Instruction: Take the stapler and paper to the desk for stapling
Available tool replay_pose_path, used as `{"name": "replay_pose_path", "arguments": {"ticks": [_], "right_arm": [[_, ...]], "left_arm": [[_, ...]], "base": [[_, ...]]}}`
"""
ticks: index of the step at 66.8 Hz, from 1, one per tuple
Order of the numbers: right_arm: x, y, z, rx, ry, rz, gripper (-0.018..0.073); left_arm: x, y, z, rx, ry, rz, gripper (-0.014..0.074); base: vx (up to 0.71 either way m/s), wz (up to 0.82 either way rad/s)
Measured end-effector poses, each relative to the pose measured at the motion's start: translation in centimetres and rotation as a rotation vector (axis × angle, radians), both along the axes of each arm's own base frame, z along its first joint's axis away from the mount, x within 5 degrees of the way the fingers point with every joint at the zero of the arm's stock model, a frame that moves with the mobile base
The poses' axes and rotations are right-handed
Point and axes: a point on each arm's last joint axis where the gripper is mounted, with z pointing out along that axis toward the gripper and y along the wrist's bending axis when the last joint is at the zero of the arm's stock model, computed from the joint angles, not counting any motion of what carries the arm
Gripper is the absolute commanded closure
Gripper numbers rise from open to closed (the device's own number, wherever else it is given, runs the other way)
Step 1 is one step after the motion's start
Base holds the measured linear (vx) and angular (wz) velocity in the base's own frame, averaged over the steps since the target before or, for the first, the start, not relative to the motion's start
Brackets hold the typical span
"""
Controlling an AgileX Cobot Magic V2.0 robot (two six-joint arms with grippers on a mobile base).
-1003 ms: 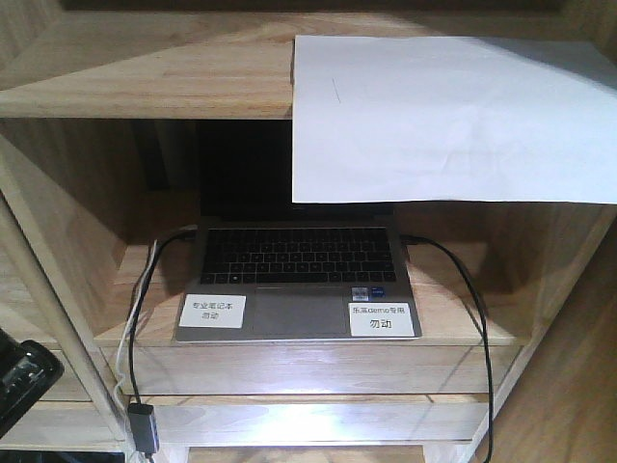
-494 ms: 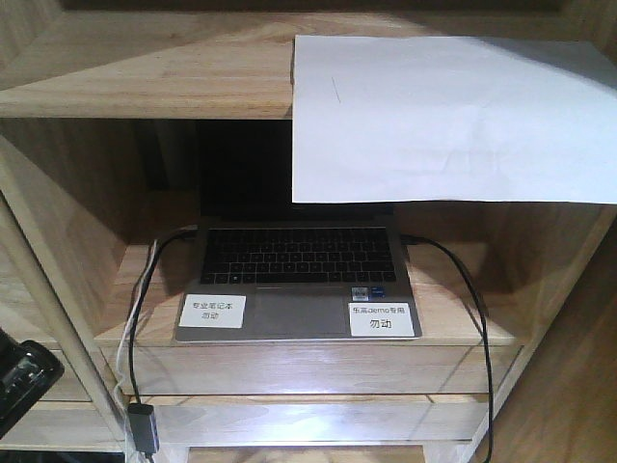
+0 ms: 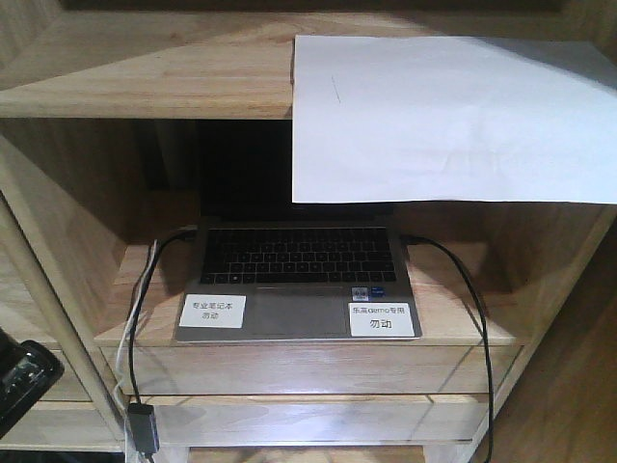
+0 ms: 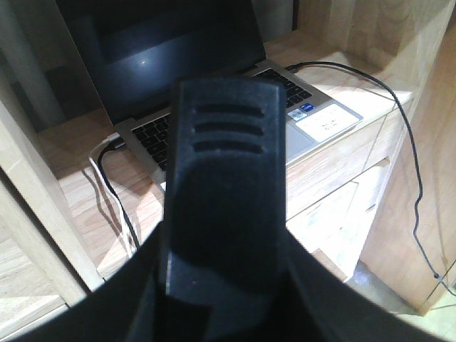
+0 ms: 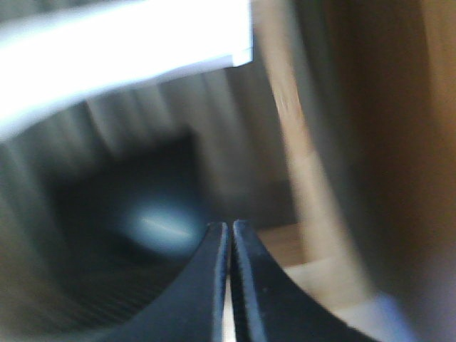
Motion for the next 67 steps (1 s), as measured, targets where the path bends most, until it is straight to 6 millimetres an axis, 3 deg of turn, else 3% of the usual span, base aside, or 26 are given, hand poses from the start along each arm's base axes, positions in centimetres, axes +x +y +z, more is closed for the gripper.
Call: {"name": "replay_pose_path", "arguments": {"ticks": [9,20,35,47,67], "right_arm": [[0.0,0.0,0.0,0.282,0.02,0.036,0.0561],[0.0,0.1,0.1,0.435,0.019,0.065,0.0496],[0.4,0.7,1.0,0.464,-0.033,0.143,0.0248],[2.2,2.0,2.4,0.438,-0.06,0.294,0.0106],[7.1,3.7,4.7,0.515,-0.085,0.498,0.0093]], "left_arm": [[0.0,0.0,0.0,0.0,0.0,0.0,0.0603],[0.0,0.0,0.0,0.0,0.0,0.0,0.0603],[0.0,0.0,0.0,0.0,0.0,0.0,0.0603],[0.0,0.0,0.0,0.0,0.0,0.0,0.0603],[0.0,0.0,0.0,0.0,0.0,0.0,0.0603]], "base": [[0.0,0.0],[0.0,0.0],[0.0,0.0],[0.0,0.0],[0.0,0.0]]}}
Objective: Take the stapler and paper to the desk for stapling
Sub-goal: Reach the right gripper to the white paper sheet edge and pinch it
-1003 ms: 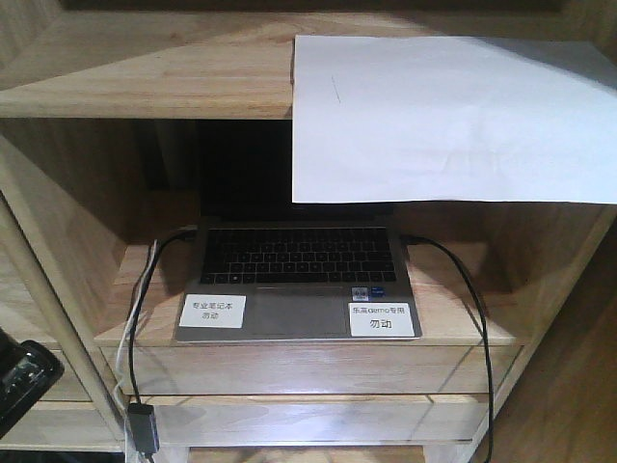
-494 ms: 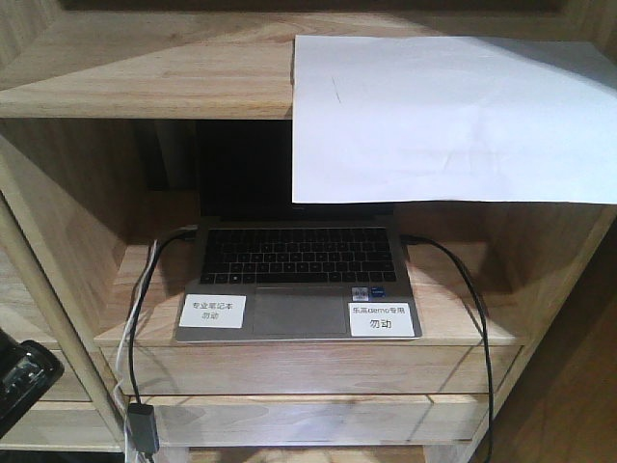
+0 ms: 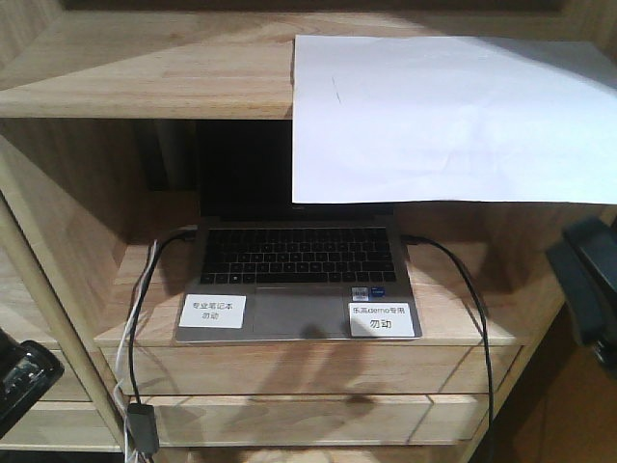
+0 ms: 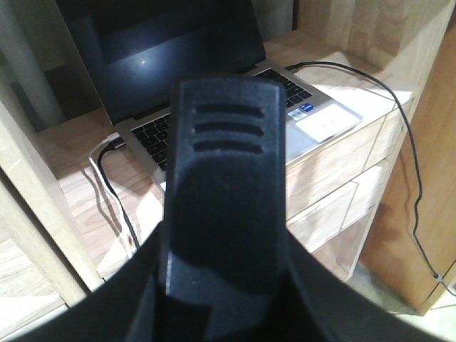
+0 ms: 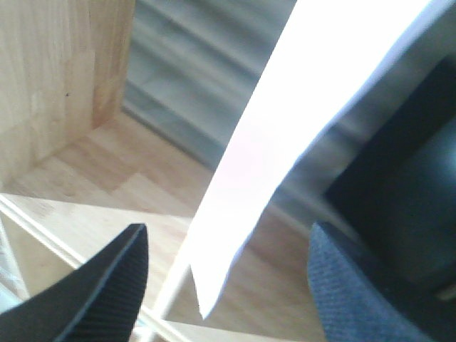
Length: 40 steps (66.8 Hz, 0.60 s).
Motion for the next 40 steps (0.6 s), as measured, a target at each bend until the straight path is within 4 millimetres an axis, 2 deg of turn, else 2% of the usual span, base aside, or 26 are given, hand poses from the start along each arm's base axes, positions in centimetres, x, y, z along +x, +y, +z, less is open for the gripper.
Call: {"name": "replay_pose_path", "arguments": {"ticks": [21,40], "right_arm": [[4.2,0.5,0.9,0.02,0.017,0.044,0.0093],[5.8,0.5,0.0,0.032,0.083,0.03,0.0093]], "left_arm": [[0.0,0.0,0.0,0.0,0.0,0.0,0.0603],[0.0,0.0,0.0,0.0,0.0,0.0,0.0603]], "base": [[0.0,0.0],[0.0,0.0]]}}
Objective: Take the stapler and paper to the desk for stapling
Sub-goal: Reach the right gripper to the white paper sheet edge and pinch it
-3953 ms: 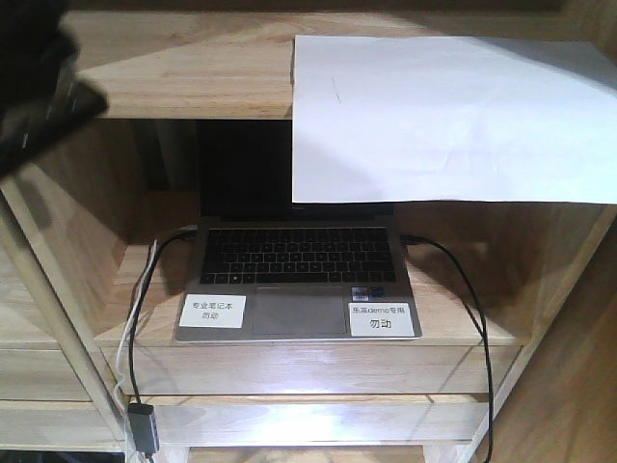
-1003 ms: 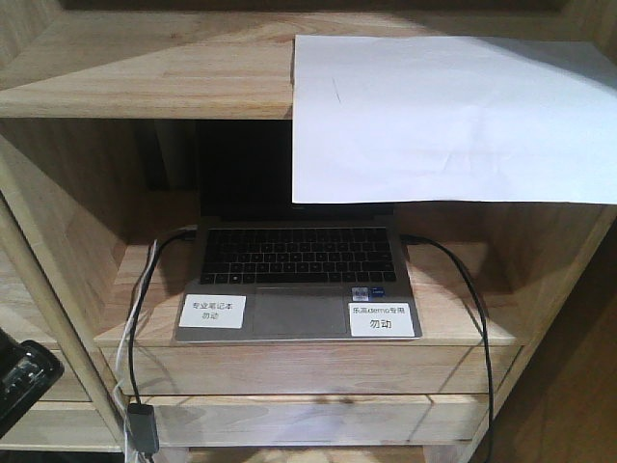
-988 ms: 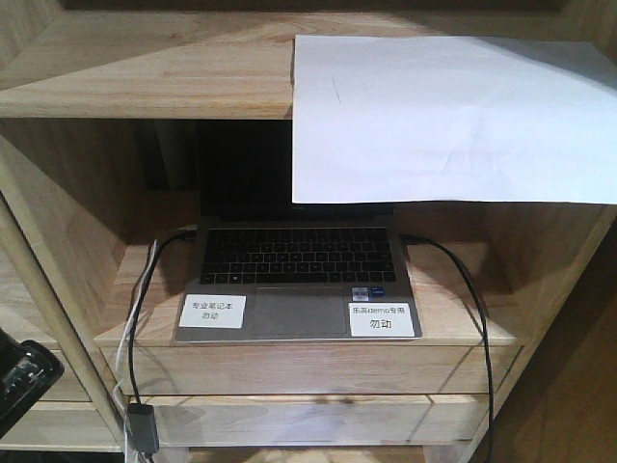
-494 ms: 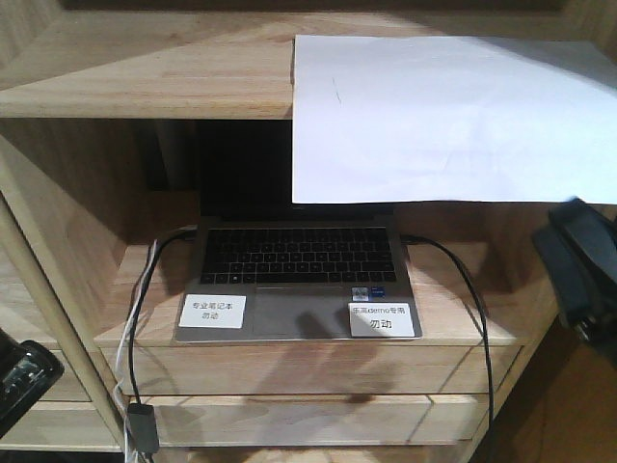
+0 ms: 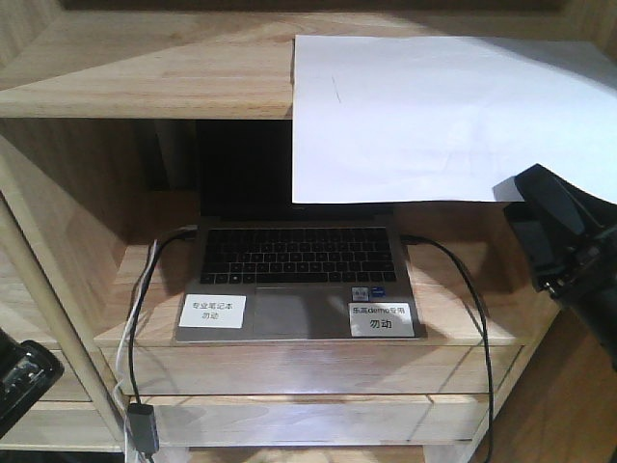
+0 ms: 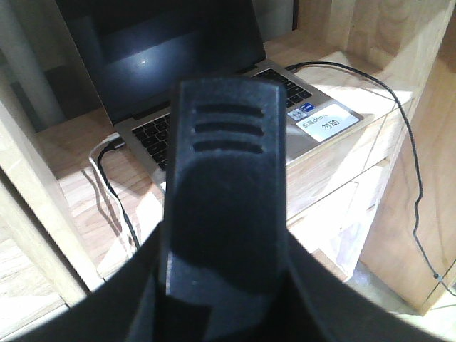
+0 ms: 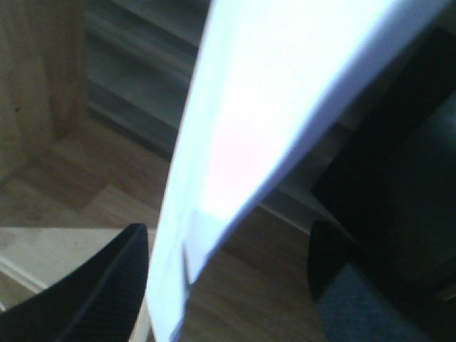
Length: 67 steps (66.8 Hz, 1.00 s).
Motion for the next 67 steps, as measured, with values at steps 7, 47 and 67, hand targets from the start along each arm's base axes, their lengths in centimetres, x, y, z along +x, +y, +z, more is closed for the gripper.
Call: {"name": "replay_pose_path", "arguments": {"ticks": [7,47,67], "right_arm": [[0.8,0.0,0.4,0.001,-0.007,-0.001,0.0093],[3.1,2.0,2.4,0.008,-0.09,0.011,0.0575],[1.7,1.7,3.8,0.02,-0.157,0.01,0.0568]], "left_arm": [[0.0,0.0,0.0,0.0,0.0,0.0,0.0603],[0.0,0.0,0.0,0.0,0.0,0.0,0.0603],[0.0,0.0,0.0,0.0,0.0,0.0,0.0603]], "base": [[0.0,0.0],[0.0,0.0],[0.0,0.0]]}}
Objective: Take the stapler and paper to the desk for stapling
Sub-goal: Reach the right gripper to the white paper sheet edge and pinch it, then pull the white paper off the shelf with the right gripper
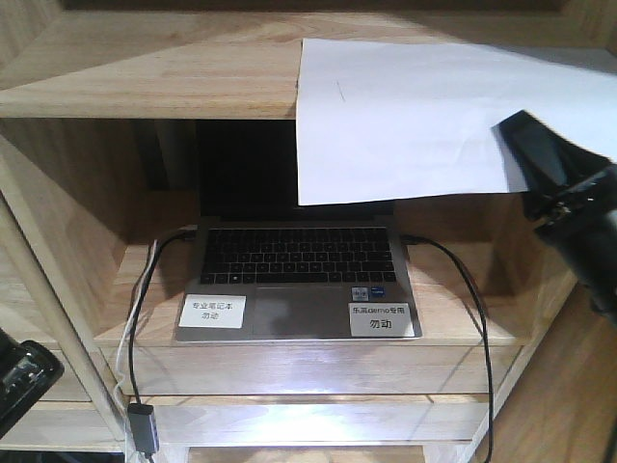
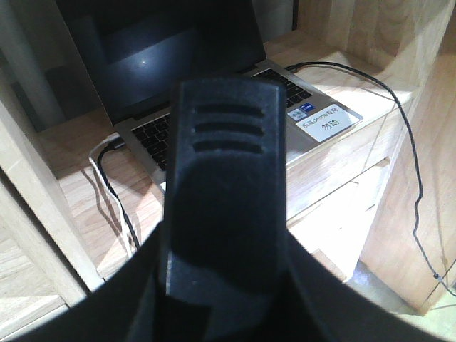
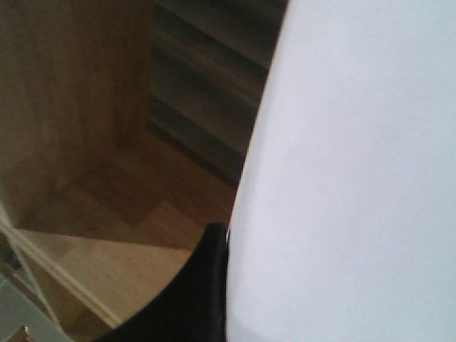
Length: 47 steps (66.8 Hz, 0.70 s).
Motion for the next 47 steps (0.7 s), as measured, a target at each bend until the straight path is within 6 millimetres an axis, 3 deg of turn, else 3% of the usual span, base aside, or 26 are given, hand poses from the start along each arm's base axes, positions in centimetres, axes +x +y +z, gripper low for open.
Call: {"name": "replay_pose_path", "arguments": {"ticks": [14,31,47], "right_arm": [[-3.5,-0.6,-0.1,0.006,-0.048,0.0,0.0568],[-7.8,-1.6,-2.3,0.012,-0.034,-0.022,0.0564],[-10.3,-2.4,-4.1,0.026,0.055,-0.049,0.0564]], "left_arm": [[0.0,0.0,0.0,0.0,0.0,0.0,0.0603],[0.0,0.0,0.0,0.0,0.0,0.0,0.0603],[0.0,0.0,0.0,0.0,0.0,0.0,0.0603]], "base": [[0.0,0.0],[0.0,0.0],[0.0,0.0]]}}
